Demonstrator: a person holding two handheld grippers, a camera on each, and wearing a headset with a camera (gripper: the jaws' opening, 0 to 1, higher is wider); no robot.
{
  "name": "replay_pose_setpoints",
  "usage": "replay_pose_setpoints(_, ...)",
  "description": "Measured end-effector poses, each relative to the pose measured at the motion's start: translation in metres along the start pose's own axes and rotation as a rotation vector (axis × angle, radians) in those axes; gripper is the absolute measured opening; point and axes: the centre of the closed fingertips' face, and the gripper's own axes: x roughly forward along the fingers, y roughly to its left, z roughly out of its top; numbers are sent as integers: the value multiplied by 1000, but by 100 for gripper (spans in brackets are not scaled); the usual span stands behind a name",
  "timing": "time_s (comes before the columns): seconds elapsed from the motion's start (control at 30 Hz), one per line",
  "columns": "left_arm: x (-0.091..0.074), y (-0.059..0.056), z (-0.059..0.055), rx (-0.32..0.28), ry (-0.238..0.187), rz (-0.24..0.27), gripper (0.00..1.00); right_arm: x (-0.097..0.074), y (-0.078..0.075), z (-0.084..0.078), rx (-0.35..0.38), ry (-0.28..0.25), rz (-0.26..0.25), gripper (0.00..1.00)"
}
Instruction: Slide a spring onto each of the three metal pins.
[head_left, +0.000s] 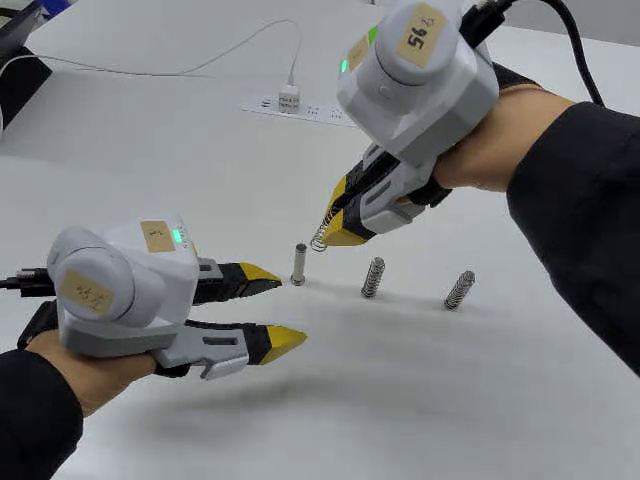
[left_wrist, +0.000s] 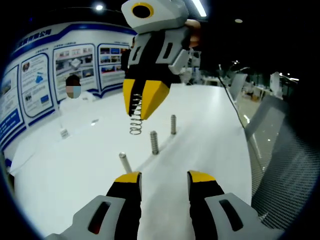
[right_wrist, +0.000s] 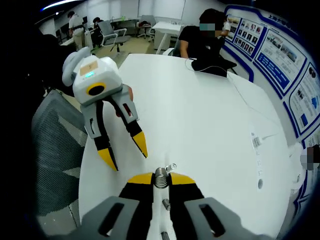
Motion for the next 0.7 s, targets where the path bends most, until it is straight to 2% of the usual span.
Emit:
replay_pose_setpoints(0.3, -3, 4, -3, -10, 5, 13, 38, 15, -11, 2, -33, 48, 17, 12)
replay_pose_setpoints(0.57, -6, 3, -7, -18, 15, 20, 38, 29, -13, -4, -62, 103, 40, 12)
replay_pose_setpoints(0.7, -6, 4, -8, -21, 15, 24, 38, 33, -14, -5, -63, 114, 48, 12)
